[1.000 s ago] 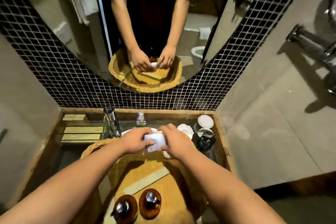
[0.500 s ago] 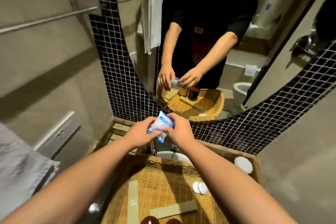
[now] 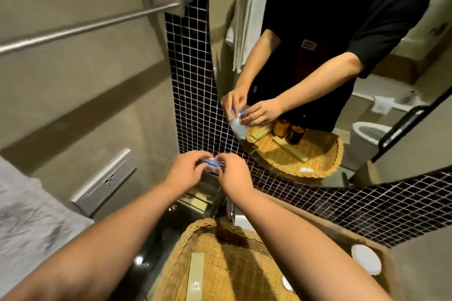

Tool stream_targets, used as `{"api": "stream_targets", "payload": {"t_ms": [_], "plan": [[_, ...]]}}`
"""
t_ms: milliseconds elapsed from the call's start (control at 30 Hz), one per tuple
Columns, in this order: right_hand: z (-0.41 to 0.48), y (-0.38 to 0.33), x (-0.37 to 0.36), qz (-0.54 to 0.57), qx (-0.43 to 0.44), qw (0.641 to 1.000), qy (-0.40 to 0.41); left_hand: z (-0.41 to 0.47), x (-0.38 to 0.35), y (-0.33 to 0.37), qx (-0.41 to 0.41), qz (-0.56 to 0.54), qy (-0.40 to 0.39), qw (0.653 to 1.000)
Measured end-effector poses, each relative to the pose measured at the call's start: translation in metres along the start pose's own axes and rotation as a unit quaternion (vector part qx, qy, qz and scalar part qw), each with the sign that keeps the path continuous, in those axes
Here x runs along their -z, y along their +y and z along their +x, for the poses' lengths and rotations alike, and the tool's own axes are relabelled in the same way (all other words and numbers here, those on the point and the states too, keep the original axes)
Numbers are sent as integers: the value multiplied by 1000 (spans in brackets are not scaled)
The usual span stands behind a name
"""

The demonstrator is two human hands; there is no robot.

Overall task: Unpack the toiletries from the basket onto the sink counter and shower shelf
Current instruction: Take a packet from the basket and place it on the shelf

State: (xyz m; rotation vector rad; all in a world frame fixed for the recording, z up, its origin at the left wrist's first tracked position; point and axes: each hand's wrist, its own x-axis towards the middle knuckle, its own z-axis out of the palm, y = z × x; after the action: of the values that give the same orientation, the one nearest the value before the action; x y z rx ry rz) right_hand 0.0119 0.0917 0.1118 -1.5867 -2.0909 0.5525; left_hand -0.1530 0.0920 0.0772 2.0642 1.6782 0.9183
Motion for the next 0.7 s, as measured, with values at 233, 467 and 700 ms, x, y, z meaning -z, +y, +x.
{"api": "stream_targets", "payload": {"t_ms": [233,467,700], "plan": [[23,25,-52,-33,-34,998,-34,18,-27,-40,46,15,-25,999],[55,46,-93,-47,-104,982,-153,31,-64,-73,132,8,-61,989],[67,71,-133,-93,-61,976,-187,38,-97,-105,211,65,-81,972]]}}
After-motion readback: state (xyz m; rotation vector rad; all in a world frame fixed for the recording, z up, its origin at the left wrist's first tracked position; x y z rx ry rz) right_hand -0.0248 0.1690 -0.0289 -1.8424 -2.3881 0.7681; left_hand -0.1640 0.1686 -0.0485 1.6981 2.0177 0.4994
